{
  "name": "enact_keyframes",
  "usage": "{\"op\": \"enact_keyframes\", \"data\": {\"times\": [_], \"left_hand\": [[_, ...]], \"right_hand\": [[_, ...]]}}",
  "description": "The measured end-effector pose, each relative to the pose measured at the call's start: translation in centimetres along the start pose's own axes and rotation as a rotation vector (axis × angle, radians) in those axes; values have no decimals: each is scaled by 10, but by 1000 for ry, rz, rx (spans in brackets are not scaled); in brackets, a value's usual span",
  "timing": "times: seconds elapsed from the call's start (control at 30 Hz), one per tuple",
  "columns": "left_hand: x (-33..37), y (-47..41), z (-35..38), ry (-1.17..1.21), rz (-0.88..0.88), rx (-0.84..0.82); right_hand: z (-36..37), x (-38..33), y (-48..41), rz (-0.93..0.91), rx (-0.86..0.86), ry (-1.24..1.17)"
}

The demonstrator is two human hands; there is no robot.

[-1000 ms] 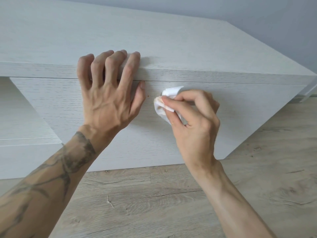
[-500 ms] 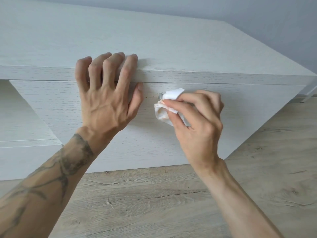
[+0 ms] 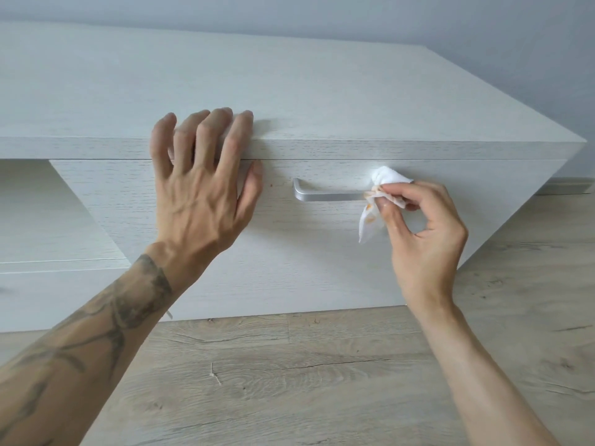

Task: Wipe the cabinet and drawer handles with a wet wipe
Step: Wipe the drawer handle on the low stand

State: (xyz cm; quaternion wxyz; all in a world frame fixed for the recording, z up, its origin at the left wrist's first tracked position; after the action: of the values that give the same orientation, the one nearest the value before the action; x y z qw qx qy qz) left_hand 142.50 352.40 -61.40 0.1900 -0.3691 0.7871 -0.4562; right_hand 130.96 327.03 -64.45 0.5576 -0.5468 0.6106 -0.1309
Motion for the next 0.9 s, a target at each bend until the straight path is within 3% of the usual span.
{"op": "enact_keyframes", "data": {"times": [0.2, 0.47, 0.9], "left_hand": [[-12, 16, -44, 15, 65, -213], [-56, 60, -119, -118, 11, -380], [-255, 124, -212, -170, -121, -555]], "right_hand": [[5, -1, 17, 167, -9, -97], [42, -82, 46, 25, -160, -240], [194, -266, 62, -153, -386, -150]]}}
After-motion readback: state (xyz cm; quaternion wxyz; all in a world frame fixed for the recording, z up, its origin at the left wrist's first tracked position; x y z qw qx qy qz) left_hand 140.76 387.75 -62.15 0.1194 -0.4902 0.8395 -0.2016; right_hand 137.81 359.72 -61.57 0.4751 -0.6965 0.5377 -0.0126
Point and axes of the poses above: each hand's wrist, its own y-axis away from the middle knuckle, its own z-axis out of the palm, x = y × z, the point moved 2 cm from there along -y, towards the middle knuckle, and after that the axes turned 13 degrees about y, right-handed, at the moved point
